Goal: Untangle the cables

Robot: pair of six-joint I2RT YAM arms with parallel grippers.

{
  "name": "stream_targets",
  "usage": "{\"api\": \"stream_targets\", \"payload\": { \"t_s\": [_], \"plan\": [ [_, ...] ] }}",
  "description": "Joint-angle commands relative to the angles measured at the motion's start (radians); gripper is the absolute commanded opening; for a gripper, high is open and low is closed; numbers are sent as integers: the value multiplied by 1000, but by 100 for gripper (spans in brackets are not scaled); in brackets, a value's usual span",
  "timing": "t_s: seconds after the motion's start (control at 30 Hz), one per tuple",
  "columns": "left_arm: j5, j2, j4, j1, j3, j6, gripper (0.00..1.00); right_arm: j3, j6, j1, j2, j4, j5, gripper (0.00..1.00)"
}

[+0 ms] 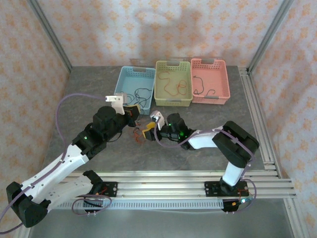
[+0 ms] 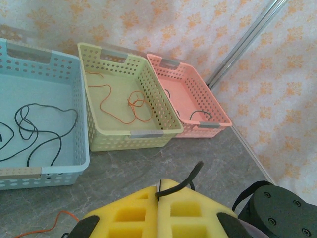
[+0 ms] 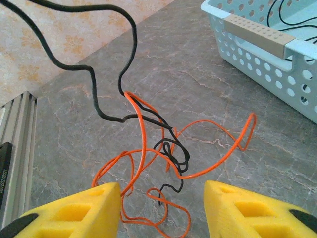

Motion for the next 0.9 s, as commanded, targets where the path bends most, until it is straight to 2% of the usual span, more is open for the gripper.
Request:
{"api": "stream_targets", "payload": {
  "t_s": [0.0, 0.77, 0.87],
  "plan": [
    [-4, 11, 27, -10, -15, -16, 0, 24, -23, 4, 6, -6, 20, 48],
    [59, 43, 72, -15, -29, -42, 0, 49, -46, 19, 23, -56, 0, 49],
    [70, 49, 79, -15, -31, -46, 0, 53, -49, 19, 25, -64, -4, 45]
  ]
}}
